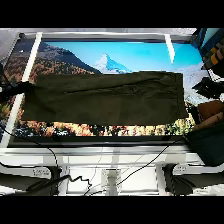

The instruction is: Fold the clothes and pants, and hang the long-sleeved shirts on hangers.

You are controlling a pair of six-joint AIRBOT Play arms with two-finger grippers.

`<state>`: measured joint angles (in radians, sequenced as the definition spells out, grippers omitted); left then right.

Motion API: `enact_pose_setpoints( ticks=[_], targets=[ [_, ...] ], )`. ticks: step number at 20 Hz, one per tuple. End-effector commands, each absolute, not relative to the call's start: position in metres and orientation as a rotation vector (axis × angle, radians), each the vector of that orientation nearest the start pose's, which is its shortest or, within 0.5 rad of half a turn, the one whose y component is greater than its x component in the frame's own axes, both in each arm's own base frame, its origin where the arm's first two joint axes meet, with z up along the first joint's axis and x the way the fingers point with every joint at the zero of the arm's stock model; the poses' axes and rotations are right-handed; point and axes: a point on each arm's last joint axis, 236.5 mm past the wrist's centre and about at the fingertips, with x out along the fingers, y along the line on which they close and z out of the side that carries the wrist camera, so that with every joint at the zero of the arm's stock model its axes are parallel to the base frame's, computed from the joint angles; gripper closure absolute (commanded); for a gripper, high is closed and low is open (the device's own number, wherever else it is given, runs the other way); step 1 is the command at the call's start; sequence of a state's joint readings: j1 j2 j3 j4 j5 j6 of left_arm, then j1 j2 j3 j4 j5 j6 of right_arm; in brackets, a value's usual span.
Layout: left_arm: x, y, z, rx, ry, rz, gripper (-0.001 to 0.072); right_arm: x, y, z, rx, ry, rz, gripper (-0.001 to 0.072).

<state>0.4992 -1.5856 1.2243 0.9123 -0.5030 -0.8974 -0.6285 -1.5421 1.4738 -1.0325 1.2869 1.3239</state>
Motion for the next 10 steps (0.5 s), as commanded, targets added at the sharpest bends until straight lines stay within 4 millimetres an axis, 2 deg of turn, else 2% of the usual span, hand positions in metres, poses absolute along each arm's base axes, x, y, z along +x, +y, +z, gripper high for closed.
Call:
enact_pose_setpoints(
  ticks=[1, 2, 3, 4, 5, 6, 7, 8, 9, 10],
  targets=[
    [0.507, 0.192, 0.003, -0.222, 0.698, 0.153, -0.0013, 0.426, -0.163, 0.037, 0.648, 1.083, -0.054, 0.0336],
    [0.506, 0.189, 0.013, -0.217, 0.689, 0.144, 0.0005, 0.426, -0.161, 0.040, 0.660, 1.077, -0.056, 0.0338],
    [0.502, 0.187, 0.027, -0.214, 0.678, 0.134, 0.0006, 0.425, -0.161, 0.044, 0.658, 1.070, -0.061, 0.0427],
    [0.496, 0.185, 0.044, -0.208, 0.662, 0.125, 0.0007, 0.423, -0.161, 0.053, 0.644, 1.059, -0.061, 0.0582],
    [0.490, 0.183, 0.062, -0.201, 0.645, 0.117, 0.0010, 0.418, -0.160, 0.064, 0.619, 1.048, -0.066, 0.0669],
    [0.481, 0.182, 0.082, -0.205, 0.629, 0.111, 0.0034, 0.413, -0.162, 0.076, 0.583, 1.036, -0.079, 0.0672],
    [0.470, 0.179, 0.098, -0.208, 0.624, 0.100, 0.0162, 0.405, -0.164, 0.090, 0.536, 1.024, -0.097, 0.0673],
    [0.457, 0.177, 0.112, -0.203, 0.628, 0.088, 0.0370, 0.394, -0.166, 0.101, 0.491, 1.023, -0.118, 0.0673],
    [0.440, 0.176, 0.122, -0.188, 0.649, 0.080, 0.0613, 0.380, -0.168, 0.111, 0.443, 1.032, -0.147, 0.0673],
    [0.422, 0.179, 0.127, -0.164, 0.681, 0.081, 0.0687, 0.364, -0.169, 0.117, 0.401, 1.044, -0.179, 0.0672]
  ],
)
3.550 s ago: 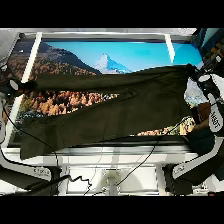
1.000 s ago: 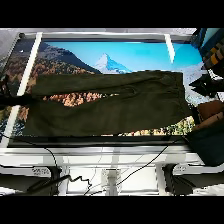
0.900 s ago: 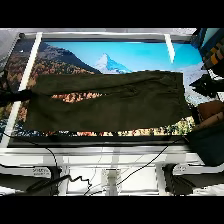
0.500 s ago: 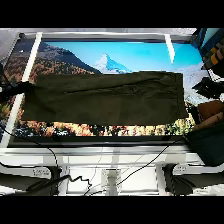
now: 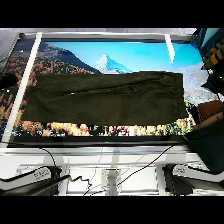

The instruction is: Fold the clothes and pants, and hang the long-sleeved shirts on hangers.

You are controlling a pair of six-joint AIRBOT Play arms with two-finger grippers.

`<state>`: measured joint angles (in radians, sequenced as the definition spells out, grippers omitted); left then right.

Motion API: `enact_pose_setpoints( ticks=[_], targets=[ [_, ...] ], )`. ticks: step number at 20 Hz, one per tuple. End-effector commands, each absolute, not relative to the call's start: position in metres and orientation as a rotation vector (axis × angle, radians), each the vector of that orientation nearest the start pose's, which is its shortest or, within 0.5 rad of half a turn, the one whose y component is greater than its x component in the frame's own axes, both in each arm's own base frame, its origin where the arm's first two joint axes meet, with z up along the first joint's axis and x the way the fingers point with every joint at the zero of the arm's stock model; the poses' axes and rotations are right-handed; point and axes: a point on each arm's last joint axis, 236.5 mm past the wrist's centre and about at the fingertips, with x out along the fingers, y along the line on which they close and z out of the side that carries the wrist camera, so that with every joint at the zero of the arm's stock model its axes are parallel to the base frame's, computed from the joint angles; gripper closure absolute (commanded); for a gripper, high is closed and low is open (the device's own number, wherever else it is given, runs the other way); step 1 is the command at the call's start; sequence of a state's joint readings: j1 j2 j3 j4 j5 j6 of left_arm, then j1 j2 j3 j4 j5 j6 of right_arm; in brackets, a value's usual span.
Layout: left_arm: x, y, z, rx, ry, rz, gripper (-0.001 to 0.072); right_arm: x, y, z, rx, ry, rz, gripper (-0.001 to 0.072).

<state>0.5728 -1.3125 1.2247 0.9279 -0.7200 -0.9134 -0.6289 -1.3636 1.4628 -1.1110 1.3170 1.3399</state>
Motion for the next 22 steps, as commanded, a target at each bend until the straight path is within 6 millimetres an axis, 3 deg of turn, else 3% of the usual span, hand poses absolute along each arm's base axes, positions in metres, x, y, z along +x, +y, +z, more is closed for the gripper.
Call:
enact_pose_setpoints(
  ticks=[1, 2, 4, 7, 8, 9, 10, 11, 12, 13, 17, 22],
  targets=[
    [0.407, 0.182, 0.129, -0.144, 0.713, 0.087, 0.0688, 0.350, -0.171, 0.122, 0.384, 1.031, -0.214, 0.0673],
    [0.389, 0.186, 0.129, -0.127, 0.755, 0.097, 0.0691, 0.335, -0.168, 0.123, 0.392, 1.006, -0.238, 0.0673],
    [0.368, 0.198, 0.131, -0.161, 0.779, 0.147, 0.0691, 0.297, -0.153, 0.100, 0.427, 1.035, -0.267, 0.0674],
    [0.374, 0.217, 0.127, -0.314, 0.708, 0.258, 0.0690, 0.246, -0.119, 0.031, 0.590, 1.099, -0.345, 0.0640],
    [0.376, 0.214, 0.118, -0.334, 0.720, 0.248, 0.0680, 0.236, -0.111, 0.010, 0.647, 1.109, -0.378, 0.0489],
    [0.377, 0.210, 0.107, -0.344, 0.747, 0.235, 0.0679, 0.227, -0.106, -0.011, 0.710, 1.114, -0.420, 0.0222],
    [0.377, 0.206, 0.095, -0.354, 0.776, 0.222, 0.0591, 0.222, -0.102, -0.028, 0.764, 1.119, -0.457, 0.0097],
    [0.377, 0.201, 0.081, -0.373, 0.809, 0.207, 0.0348, 0.219, -0.101, -0.040, 0.797, 1.119, -0.483, 0.0092],
    [0.374, 0.195, 0.067, -0.397, 0.856, 0.185, 0.0129, 0.221, -0.100, -0.048, 0.843, 1.099, -0.506, 0.0094],
    [0.370, 0.189, 0.055, -0.421, 0.900, 0.164, 0.0077, 0.229, -0.100, -0.050, 0.885, 1.056, -0.514, 0.0095],
    [0.363, 0.178, 0.024, -0.482, 1.005, 0.115, 0.0077, 0.268, -0.127, -0.040, 1.007, 0.835, -0.583, 0.0104],
    [0.360, 0.181, 0.010, -0.615, 1.033, 0.175, 0.0077, 0.290, -0.142, -0.075, 1.156, 0.791, -0.640, 0.0160]
  ],
)
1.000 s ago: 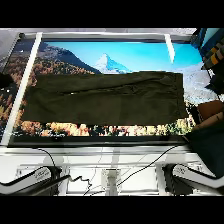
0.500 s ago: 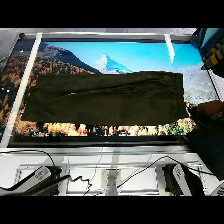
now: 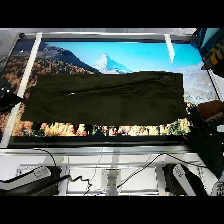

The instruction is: Fold the clothes and pants, and hang the long-sleeved shirts on hangers.

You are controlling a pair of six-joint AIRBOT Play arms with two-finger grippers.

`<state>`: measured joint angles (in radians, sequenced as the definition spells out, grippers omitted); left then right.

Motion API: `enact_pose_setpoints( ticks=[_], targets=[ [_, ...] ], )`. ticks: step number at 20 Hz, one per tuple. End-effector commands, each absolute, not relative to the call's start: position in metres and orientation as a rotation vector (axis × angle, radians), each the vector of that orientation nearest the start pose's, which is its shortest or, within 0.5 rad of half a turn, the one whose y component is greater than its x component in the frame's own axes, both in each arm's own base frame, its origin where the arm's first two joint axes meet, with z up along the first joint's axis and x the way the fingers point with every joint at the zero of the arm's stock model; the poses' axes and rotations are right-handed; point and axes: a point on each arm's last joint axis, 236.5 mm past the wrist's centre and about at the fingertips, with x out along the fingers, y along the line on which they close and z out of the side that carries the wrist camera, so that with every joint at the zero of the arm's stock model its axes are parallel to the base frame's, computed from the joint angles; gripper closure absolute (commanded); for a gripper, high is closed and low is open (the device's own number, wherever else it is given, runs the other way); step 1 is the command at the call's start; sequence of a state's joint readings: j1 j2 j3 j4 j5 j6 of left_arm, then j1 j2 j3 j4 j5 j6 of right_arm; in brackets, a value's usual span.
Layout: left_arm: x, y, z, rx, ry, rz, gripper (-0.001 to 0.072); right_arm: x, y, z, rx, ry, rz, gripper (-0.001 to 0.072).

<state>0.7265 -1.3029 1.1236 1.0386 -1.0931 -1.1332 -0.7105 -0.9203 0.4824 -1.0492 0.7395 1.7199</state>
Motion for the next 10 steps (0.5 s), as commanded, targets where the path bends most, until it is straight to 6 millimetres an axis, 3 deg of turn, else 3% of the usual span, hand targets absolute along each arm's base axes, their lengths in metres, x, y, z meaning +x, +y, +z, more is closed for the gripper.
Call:
enact_pose_setpoints(
  ticks=[1, 7, 8, 10],
  targets=[
    [0.357, 0.186, 0.011, -0.647, 1.030, 0.199, 0.0077, 0.295, -0.140, -0.081, 1.172, 0.795, -0.619, 0.0160],
    [0.325, 0.201, 0.006, -0.782, 1.071, 0.261, 0.0077, 0.313, -0.135, -0.108, 1.191, 0.809, -0.543, 0.0166],
    [0.322, 0.203, 0.005, -0.809, 1.074, 0.282, 0.0077, 0.314, -0.133, -0.113, 1.191, 0.816, -0.533, 0.0241],
    [0.316, 0.203, -0.002, -0.841, 1.082, 0.303, 0.0077, 0.317, -0.132, -0.116, 1.159, 0.819, -0.501, 0.0296]
  ],
)
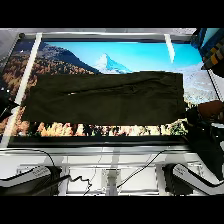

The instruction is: Fold the clothes and pants, and hang the long-sleeved shirts on hangers.

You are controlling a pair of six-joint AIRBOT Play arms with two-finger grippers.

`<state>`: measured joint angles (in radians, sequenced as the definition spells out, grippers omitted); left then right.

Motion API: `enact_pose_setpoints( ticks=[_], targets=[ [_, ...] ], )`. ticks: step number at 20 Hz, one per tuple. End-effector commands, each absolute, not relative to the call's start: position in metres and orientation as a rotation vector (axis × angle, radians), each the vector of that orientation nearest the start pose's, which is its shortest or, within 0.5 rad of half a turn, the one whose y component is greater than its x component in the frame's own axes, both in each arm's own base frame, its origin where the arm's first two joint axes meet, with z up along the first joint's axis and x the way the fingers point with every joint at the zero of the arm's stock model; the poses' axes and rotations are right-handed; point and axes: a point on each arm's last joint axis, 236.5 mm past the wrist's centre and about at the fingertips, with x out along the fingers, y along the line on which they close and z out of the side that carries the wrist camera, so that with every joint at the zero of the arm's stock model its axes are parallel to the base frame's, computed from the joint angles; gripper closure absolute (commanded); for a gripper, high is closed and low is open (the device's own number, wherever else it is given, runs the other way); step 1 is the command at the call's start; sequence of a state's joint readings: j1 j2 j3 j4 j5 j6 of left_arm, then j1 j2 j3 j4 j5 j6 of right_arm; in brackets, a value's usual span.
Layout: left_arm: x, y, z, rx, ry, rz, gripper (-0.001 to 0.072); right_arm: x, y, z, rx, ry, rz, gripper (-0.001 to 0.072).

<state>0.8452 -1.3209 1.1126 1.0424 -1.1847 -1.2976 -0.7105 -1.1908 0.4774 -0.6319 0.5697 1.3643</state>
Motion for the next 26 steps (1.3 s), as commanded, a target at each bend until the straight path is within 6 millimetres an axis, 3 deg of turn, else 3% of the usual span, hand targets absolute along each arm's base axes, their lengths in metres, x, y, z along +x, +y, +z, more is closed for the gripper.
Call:
enact_pose_setpoints(
  ticks=[1, 4, 7, 8, 9, 10, 14, 18, 19, 22, 25, 26],
  targets=[
    [0.313, 0.201, -0.007, -0.850, 1.088, 0.307, 0.0078, 0.318, -0.135, -0.116, 1.124, 0.815, -0.491, 0.0317],
    [0.299, 0.185, -0.030, -0.873, 1.127, 0.305, 0.0078, 0.319, -0.137, -0.115, 1.079, 0.815, -0.474, 0.0325],
    [0.286, 0.172, -0.056, -0.912, 1.164, 0.319, 0.0078, 0.321, -0.142, -0.113, 1.092, 0.789, -0.495, 0.0439],
    [0.283, 0.170, -0.062, -0.919, 1.169, 0.327, 0.0078, 0.322, -0.143, -0.113, 1.096, 0.780, -0.501, 0.0505],
    [0.280, 0.168, -0.068, -0.926, 1.171, 0.335, 0.0078, 0.322, -0.143, -0.112, 1.100, 0.779, -0.500, 0.0631],
    [0.278, 0.167, -0.073, -0.930, 1.171, 0.344, 0.0078, 0.322, -0.142, -0.112, 1.102, 0.781, -0.498, 0.0673],
    [0.293, 0.176, -0.083, -0.984, 1.052, 0.409, 0.0082, 0.322, -0.137, -0.112, 1.112, 0.791, -0.481, 0.0673],
    [0.305, 0.189, -0.092, -0.921, 0.981, 0.473, 0.0087, 0.324, -0.135, -0.106, 1.113, 0.784, -0.465, 0.0673],
    [0.312, 0.188, -0.094, -0.896, 0.973, 0.472, 0.0118, 0.325, -0.131, -0.103, 1.115, 0.786, -0.447, 0.0673],
    [0.338, 0.181, -0.100, -0.808, 0.939, 0.464, 0.0444, 0.326, -0.122, -0.084, 1.087, 0.778, -0.389, 0.0673],
    [0.354, 0.183, -0.101, -0.754, 0.899, 0.473, 0.0690, 0.324, -0.123, -0.061, 0.987, 0.753, -0.357, 0.0673],
    [0.354, 0.182, -0.101, -0.753, 0.900, 0.471, 0.0691, 0.322, -0.124, -0.052, 0.948, 0.743, -0.350, 0.0674]
  ],
)
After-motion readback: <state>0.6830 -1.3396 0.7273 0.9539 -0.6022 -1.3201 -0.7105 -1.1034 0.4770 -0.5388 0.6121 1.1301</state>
